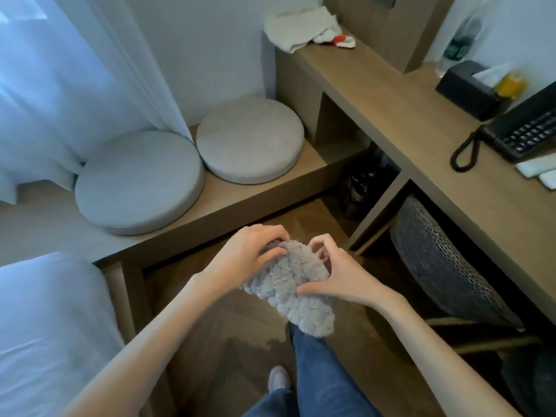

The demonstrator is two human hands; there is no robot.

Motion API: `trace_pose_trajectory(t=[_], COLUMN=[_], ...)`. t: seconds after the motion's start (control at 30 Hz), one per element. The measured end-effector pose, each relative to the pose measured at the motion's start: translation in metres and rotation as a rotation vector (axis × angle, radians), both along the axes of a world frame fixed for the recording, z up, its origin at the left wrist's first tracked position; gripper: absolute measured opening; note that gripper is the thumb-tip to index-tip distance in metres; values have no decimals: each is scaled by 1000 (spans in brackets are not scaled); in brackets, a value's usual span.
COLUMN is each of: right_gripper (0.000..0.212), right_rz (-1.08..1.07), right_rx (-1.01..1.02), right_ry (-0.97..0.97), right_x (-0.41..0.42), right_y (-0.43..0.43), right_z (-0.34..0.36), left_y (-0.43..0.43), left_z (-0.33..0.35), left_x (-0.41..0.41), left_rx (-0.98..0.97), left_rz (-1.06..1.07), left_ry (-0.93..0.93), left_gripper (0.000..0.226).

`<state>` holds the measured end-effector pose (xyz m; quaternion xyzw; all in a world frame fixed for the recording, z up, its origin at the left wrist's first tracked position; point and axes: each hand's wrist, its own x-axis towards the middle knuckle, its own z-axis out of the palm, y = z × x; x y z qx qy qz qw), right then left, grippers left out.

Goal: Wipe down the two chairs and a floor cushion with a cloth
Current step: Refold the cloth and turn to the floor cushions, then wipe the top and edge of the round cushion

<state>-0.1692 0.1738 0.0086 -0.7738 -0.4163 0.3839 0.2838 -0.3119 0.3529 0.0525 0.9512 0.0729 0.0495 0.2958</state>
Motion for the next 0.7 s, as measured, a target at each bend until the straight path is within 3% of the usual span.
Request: trace_pose_trajectory(t=[0.17,0.33,0.5,0.7], right_gripper=[55,39,22,12], right_rz=[211,243,232,201], right_rx=[-119,-76,-46,-69], right_ry=[-191,-228,-279,-368], right_x=[50,115,179,241], right_y=[94,199,289,372], right_z=[-23,-37,-33,-42], left_y=[87,185,277,356], left_z=[-30,-54,-73,-108], left_x=[33,77,120,156], left_rx=[65,2,-63,24], left_rz=[4,112,283,352], left_ry=[25,135,325,293], left_gripper=[13,13,40,19])
